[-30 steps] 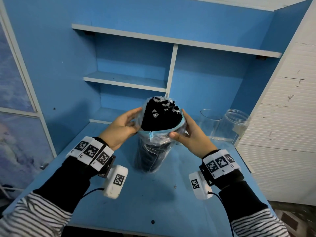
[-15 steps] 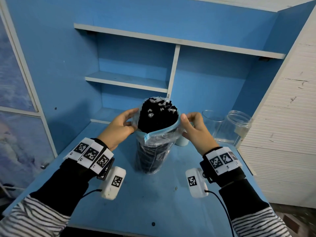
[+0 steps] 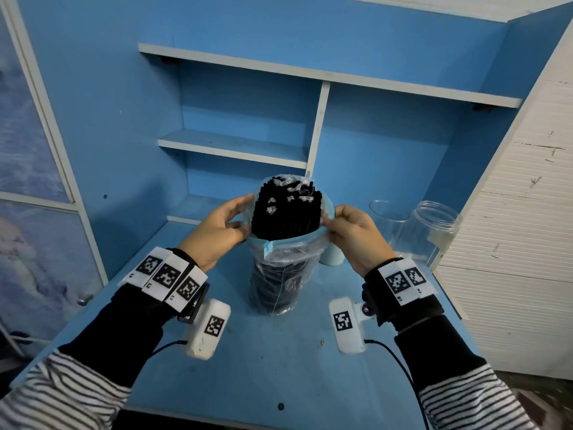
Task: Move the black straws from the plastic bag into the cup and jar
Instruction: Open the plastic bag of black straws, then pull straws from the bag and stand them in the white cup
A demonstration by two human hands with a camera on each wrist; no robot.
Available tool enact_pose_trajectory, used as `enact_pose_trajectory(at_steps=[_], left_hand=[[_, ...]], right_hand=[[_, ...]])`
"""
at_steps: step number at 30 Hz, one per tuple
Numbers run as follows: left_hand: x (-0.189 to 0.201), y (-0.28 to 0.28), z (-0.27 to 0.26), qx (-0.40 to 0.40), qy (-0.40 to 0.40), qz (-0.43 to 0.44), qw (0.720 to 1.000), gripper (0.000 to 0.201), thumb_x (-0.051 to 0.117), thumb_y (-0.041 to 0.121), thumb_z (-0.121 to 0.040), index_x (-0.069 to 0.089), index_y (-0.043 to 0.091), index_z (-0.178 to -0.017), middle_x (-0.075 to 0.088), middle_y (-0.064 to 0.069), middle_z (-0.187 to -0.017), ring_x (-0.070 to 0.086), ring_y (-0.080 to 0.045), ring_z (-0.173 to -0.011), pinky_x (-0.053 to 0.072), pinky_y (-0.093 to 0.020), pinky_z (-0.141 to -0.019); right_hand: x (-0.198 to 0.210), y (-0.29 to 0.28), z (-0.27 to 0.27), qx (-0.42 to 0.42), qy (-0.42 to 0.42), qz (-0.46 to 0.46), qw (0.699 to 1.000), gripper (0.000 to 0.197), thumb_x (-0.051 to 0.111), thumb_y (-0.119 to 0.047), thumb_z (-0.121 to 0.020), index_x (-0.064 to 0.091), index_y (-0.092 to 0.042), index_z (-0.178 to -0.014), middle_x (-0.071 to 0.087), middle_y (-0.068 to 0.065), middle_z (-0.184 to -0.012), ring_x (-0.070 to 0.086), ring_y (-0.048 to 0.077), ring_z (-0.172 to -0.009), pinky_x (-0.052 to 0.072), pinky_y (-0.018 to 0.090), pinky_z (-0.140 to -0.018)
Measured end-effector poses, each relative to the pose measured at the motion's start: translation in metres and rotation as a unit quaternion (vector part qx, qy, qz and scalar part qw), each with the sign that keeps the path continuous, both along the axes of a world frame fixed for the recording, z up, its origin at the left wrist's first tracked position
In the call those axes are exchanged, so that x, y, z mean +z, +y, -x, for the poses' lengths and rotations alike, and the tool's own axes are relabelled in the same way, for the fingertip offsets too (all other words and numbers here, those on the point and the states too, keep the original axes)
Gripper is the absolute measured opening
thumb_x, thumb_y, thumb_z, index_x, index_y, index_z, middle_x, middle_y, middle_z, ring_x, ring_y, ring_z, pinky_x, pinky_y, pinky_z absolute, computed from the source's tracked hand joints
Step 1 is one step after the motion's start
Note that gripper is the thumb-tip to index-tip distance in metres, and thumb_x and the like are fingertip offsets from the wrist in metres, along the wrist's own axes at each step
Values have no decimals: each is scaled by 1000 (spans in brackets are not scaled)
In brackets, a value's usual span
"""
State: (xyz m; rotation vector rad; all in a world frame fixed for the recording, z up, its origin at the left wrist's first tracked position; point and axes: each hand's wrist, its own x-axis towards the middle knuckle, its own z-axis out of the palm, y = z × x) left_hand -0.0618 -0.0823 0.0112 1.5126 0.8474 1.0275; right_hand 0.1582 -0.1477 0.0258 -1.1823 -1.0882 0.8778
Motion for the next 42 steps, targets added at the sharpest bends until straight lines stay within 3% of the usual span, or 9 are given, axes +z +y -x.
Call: enact_pose_trajectory(at_steps=[4, 9, 13, 15, 25, 28, 32, 39, 42], left_hand=[[-1, 1, -1, 0, -5, 9, 1000, 58, 49, -12, -93, 44, 19, -141, 46, 7, -144, 62, -5, -94, 51, -15, -70], [-2, 1, -7, 12, -13, 24, 1000, 59, 49, -13, -92, 45, 21, -140, 47, 8, -141, 59, -15, -113, 51, -28, -86], [-2, 4, -6, 13, -2, 20, 1000, 56, 51, -10, -92, 49, 23, -137, 49, 6, -140, 48, -13, -127, 49, -28, -89], [0, 7, -6, 14, 1, 19, 1000, 50, 50, -8, -93, 54, 25, -131, 52, 5, -137, 50, -13, -126, 50, -28, -91], [-6, 11, -19, -4, 11, 65, 998, 38, 42, 10, -103, 53, 32, -131, 63, 4, -108, 59, -7, -95, 49, -21, -66], [-5, 8, -23, -10, 14, 71, 997, 42, 44, 11, -102, 48, 32, -138, 59, 3, -129, 57, -12, -113, 50, -24, -73], [-10, 6, -27, 9, -2, 57, 998, 43, 46, 13, -101, 47, 31, -140, 52, 1, -141, 53, -19, -124, 51, -33, -89], [-10, 3, -26, 12, -6, 52, 999, 45, 48, 13, -100, 46, 33, -141, 48, 1, -146, 48, -21, -131, 43, -48, -105], [-10, 2, -25, 13, -6, 52, 999, 45, 48, 12, -100, 45, 32, -141, 47, 1, -147, 48, -20, -131, 43, -46, -105]], right_hand=[[-13, -1, -3, -56, -84, 16, 995, 38, 59, 4, -89, 48, -12, -122, 51, 5, -93, 55, 17, -66, 52, 25, -64], [-17, -3, -4, -41, -243, 56, 968, 36, 49, -3, -96, 54, -7, -131, 57, -12, -98, 58, 5, -75, 52, 13, -65], [-11, -2, -14, -55, -237, 40, 969, 43, 45, -11, -100, 42, -19, -142, 49, -2, -139, 54, 10, -115, 40, 31, -108], [-6, 0, -17, -21, -233, 32, 972, 47, 42, -9, -101, 38, -26, -145, 45, -6, -144, 48, 9, -126, 32, 32, -114], [3, 10, -17, 16, -215, 117, 969, 32, 36, -15, -103, 54, -16, -129, 58, 3, -127, 55, 18, -117, 48, 28, -93], [16, 7, -19, -54, -200, 63, 976, 29, 36, -35, -101, 54, -26, -121, 54, -9, -124, 48, 10, -121, 38, 41, -110], [38, -8, -2, -81, -194, -17, 977, 42, 27, -31, -104, 43, -26, -143, 41, -14, -147, 33, 1, -136, 26, 33, -117], [30, -10, 14, -110, -83, -146, 980, 38, 30, -22, -105, 53, -19, -136, 55, -11, -137, 48, 0, -128, 35, 30, -113], [23, -8, 18, -102, -140, -170, 970, 36, 33, -27, -105, 55, -19, -133, 62, -9, -129, 58, 4, -117, 45, 25, -104]])
